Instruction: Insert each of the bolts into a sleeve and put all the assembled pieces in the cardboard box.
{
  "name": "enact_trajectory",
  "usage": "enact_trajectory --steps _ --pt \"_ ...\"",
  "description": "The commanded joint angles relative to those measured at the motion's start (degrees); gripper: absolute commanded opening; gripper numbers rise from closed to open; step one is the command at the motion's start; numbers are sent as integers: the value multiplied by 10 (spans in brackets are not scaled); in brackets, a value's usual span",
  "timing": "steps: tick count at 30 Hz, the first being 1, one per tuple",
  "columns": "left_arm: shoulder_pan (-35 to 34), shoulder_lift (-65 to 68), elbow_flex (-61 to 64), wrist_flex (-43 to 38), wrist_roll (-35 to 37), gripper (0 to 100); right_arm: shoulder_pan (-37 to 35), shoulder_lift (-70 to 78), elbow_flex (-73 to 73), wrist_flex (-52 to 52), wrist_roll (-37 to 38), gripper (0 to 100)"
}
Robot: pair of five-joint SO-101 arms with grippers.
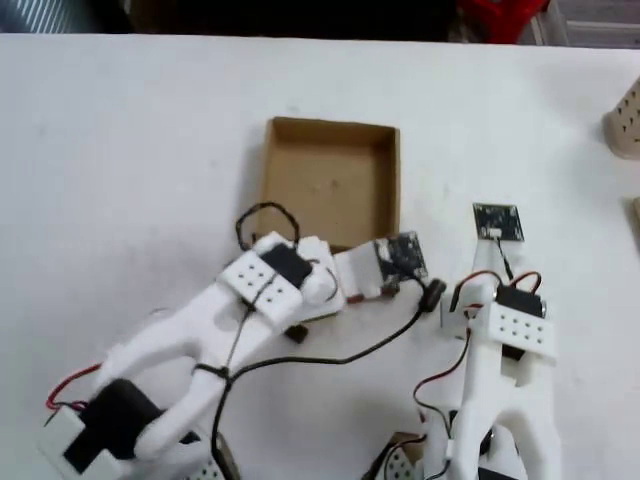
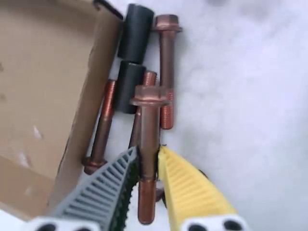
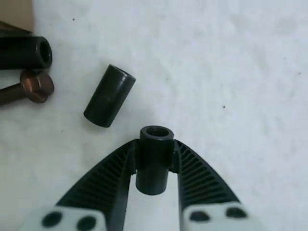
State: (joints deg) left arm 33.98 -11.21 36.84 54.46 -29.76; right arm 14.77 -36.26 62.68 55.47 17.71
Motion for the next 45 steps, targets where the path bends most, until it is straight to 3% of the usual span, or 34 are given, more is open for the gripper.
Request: enact_trajectory --steps 1,9,21,26,33,45 --pt "-32 -43 -10 12 63 50 -7 -10 -3 -9 6 17" --pt "-160 -44 -11 11 181 46 -7 -10 -3 -8 6 17" --pt "-418 -39 23 6 327 47 -7 -10 -3 -7 6 17" --pt "-430 -39 65 -25 326 59 -7 -10 -2 -7 6 17" --pt "-432 -39 83 -49 329 211 -7 -10 -2 -6 6 17" --pt "-433 -18 69 -62 325 193 -7 -10 -2 -6 6 17"
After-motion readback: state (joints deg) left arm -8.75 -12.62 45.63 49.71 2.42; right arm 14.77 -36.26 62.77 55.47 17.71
